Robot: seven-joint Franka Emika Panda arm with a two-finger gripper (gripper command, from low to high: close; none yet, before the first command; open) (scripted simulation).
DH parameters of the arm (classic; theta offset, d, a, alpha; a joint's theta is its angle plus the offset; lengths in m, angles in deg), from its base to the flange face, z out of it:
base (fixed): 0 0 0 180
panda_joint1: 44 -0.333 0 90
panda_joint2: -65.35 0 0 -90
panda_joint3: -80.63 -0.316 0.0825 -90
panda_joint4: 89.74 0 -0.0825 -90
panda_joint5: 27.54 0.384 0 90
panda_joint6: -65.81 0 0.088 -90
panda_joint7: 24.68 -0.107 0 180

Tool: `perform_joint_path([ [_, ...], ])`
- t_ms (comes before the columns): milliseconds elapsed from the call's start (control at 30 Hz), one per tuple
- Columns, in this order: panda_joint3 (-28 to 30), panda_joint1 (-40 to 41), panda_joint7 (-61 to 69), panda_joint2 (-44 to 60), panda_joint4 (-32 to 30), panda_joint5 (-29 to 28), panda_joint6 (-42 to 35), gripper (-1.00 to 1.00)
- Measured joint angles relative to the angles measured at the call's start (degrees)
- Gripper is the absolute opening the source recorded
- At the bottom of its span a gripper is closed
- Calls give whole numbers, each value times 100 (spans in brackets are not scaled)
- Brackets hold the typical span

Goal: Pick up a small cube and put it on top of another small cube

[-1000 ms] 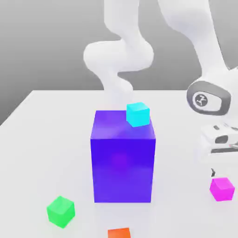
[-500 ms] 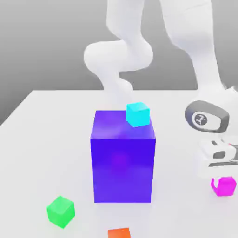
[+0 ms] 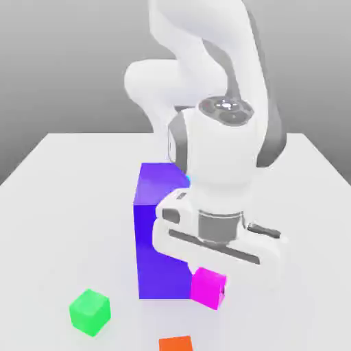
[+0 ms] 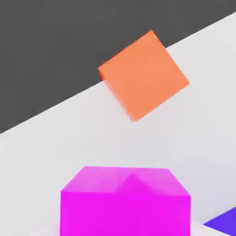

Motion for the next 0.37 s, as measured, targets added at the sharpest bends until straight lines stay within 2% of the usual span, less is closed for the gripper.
perform_joint_path([
  [133,582,907,163,-30,-70,244,11,-100],
  [233,725,1004,102,506,-43,165,490,-100],
  [267,753,998,78,704,-32,132,674,100],
  [367,753,998,78,704,-32,132,675,100],
])
